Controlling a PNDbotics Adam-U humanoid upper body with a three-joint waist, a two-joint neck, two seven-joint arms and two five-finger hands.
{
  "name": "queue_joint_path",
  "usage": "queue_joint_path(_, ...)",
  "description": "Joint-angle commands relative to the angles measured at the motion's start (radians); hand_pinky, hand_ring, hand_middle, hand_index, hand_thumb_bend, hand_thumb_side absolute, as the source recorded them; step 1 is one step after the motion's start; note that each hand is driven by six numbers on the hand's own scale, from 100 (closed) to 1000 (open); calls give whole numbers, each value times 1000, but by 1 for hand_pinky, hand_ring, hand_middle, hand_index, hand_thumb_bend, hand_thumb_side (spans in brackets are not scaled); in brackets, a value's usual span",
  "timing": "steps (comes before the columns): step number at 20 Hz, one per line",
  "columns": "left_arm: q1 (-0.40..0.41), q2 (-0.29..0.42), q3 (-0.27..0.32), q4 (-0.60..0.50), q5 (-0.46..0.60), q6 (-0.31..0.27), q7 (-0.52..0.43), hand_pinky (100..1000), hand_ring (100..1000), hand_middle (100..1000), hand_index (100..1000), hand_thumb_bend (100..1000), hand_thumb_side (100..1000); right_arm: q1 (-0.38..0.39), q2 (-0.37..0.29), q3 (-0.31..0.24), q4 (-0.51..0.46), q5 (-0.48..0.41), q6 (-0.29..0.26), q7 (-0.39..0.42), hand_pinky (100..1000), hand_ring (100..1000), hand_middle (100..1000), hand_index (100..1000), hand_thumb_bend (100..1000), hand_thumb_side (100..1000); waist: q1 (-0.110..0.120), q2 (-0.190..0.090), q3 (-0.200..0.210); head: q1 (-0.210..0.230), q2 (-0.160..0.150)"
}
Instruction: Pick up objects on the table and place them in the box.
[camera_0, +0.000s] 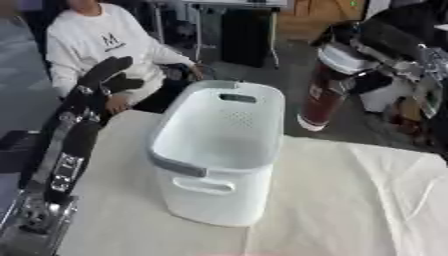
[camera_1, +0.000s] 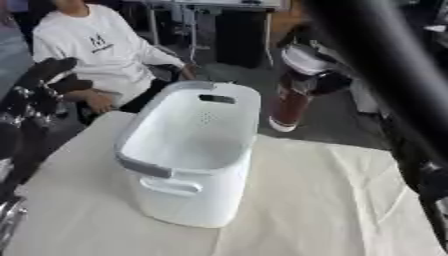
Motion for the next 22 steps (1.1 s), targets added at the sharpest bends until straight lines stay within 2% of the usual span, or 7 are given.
queue_joint_path(1,-10,27,9,-16,-1,2,6,1000,782,927,1000,419,1000,-40,-20,-2,-21,-11,4,3,100,100,100,148,219,303,1,-14,0,15,-1)
queue_joint_path(10,-14,24,9,-16,1,4,9,1000,784,927,1000,408,1000,-63,7,3,-25,-23,1,6,100,100,100,147,225,298,1,-20,6,14,-13)
queue_joint_path(22,-20,25,8,-16,5,6,12,1000,785,927,1000,401,1000,-89,35,13,-25,-12,-5,-2,100,100,100,146,230,296,-5,-29,12,20,-12)
